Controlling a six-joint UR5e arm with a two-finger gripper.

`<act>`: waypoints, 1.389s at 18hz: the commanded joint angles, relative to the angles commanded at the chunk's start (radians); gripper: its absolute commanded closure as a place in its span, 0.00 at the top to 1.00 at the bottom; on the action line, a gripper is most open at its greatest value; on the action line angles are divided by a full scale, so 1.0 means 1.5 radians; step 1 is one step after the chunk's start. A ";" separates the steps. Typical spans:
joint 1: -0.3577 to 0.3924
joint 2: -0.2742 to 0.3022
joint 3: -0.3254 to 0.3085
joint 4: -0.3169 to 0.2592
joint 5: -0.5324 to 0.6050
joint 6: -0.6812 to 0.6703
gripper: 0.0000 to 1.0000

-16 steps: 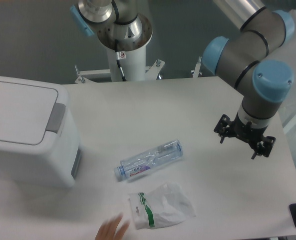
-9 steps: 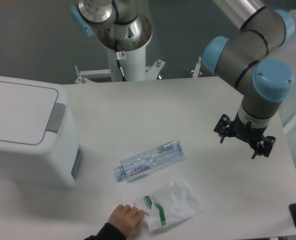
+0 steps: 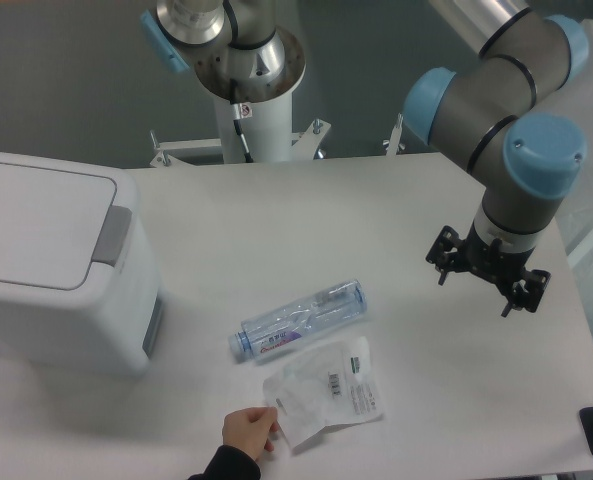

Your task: Open the trash can

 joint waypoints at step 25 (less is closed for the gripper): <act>-0.129 0.136 0.043 -0.211 -0.311 -0.385 1.00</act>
